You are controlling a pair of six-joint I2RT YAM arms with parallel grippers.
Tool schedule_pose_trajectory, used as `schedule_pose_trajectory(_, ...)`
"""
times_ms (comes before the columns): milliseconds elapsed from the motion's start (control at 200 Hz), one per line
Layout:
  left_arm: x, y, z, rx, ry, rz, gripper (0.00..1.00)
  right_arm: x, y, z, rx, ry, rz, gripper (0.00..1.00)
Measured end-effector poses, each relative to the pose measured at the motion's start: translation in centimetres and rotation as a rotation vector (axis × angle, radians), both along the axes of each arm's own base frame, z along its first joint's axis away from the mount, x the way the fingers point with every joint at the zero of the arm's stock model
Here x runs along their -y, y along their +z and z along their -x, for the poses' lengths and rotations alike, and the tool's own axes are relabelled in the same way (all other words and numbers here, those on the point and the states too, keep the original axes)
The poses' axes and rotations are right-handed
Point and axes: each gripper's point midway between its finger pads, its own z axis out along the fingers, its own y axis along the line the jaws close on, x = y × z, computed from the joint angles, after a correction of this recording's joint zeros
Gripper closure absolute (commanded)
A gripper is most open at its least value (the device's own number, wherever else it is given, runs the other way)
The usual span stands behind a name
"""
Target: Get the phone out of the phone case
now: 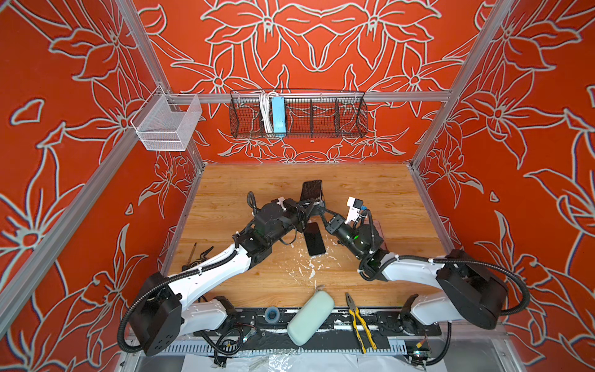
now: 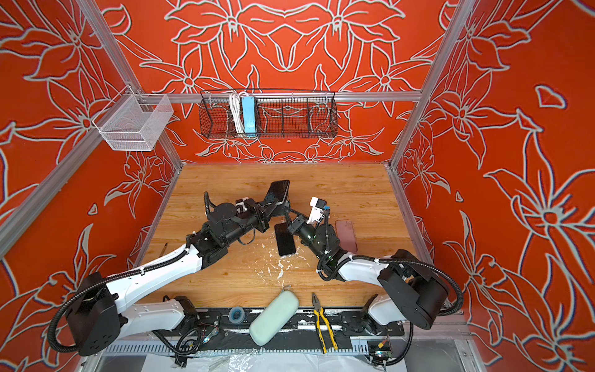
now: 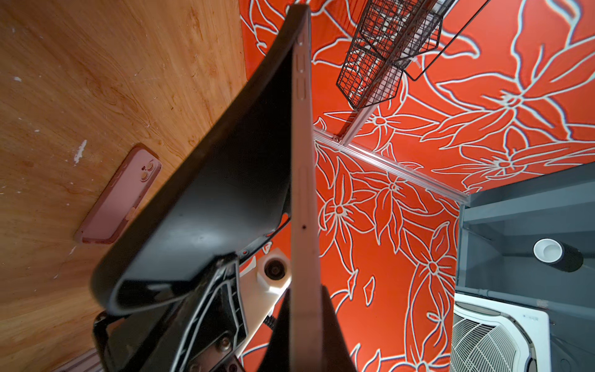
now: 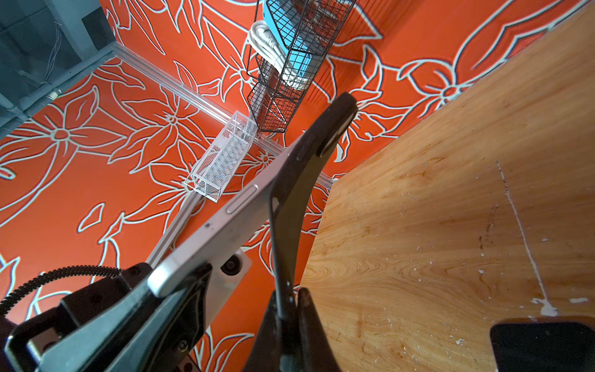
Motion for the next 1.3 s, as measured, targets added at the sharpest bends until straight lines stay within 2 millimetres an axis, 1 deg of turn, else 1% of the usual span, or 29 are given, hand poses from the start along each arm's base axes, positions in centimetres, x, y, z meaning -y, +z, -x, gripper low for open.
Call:
schedule_pose_trajectory(215,0.2,0.8,0.1,0.031,-0.014,-0.013,1.00,0.5,0.1,-0.1,-0.005,-0.026,0.004,1.00)
schedule_pose_trajectory(355,0.3,1.1,0.1,0.045,-0.018,-0.020,1.00,0.7,-0.7,-0.3,-0.033,-0.041,0.030,1.00)
schedule_pose_trajectory(560,0.6,2.0,0.3,0.059,-0.039,-0.015,1.00,1.8,-1.9,-0.6,-0.062,-0.074,0.055,1.00)
schedule_pose_trajectory(621,0.6,2.8,0.3,0.081,-0.038,-0.010,1.00,2.4,-3.3,-0.7,-0.095,-0.090,0.086,1.00)
schedule_pose_trajectory(666,0.5,3.9,0.3,0.105,-0.037,0.003,1.00,2.8,-5.0,-0.7,-0.134,-0.100,0.124,1.00)
schedule_pose_trajectory(726,0.3,5.5,0.6,0.145,-0.034,0.027,1.00,3.4,-6.6,-0.7,-0.173,-0.113,0.162,1.00)
schedule_pose_trajectory(821,0.0,7.3,1.0,0.191,-0.033,0.054,1.00,3.9,-7.7,-0.6,-0.203,-0.121,0.191,1.00)
schedule_pose_trajectory(901,-0.2,7.9,1.2,0.210,-0.031,0.061,1.00,4.3,-7.9,-0.6,-0.210,-0.129,0.197,1.00)
schedule_pose_trajectory(971,-0.3,7.9,1.2,0.212,-0.028,0.061,1.00,4.9,-7.8,-0.4,-0.217,-0.139,0.200,1.00)
schedule_pose_trajectory(1036,-0.4,7.5,1.2,0.208,-0.024,0.055,1.00,5.5,-7.8,-0.3,-0.225,-0.153,0.206,1.00)
schedule_pose_trajectory(1186,-1.0,5.4,0.7,0.180,-0.008,0.026,1.00,7.2,-7.9,0.0,-0.257,-0.188,0.233,1.00)
schedule_pose_trajectory(1296,-1.7,4.4,0.1,0.175,0.005,0.001,1.00,8.7,-8.9,0.6,-0.297,-0.209,0.263,1.00)
